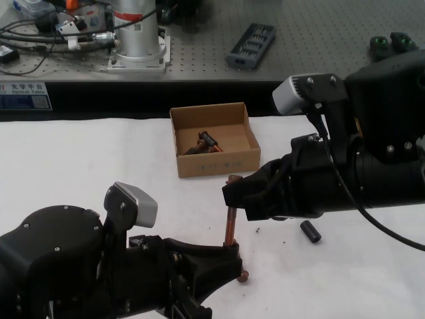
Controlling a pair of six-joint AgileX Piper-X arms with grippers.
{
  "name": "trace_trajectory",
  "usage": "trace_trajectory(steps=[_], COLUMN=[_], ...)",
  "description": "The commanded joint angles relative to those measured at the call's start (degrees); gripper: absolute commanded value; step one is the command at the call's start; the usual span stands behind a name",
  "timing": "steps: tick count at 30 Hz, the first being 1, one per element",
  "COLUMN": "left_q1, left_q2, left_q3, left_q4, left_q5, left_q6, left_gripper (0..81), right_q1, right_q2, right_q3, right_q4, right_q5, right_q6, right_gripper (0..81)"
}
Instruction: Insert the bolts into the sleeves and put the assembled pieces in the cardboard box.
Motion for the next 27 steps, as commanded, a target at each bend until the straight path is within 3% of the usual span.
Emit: trace_trajectory(steps=[1,27], left_q1=[-0.16,-0.16], left_q2=[0.13,0.13], left_q3=[-0.55,-0.55], left_q4=[-1.63,-4.0], left_q5=[0.52,-0.41], left_q6=[-0.54,-2.57], left_gripper=[12.8,12.8], right_q1=[-0.04,-0.75], right_q2=[-0.84,-0.84], right_q3=[-0.19,-0.15], right_q4=[-0.2,1.02], right_q5=[-0.29,0.15], right_q6=[-0.45,-1.06], right_gripper=[2.2,2.2])
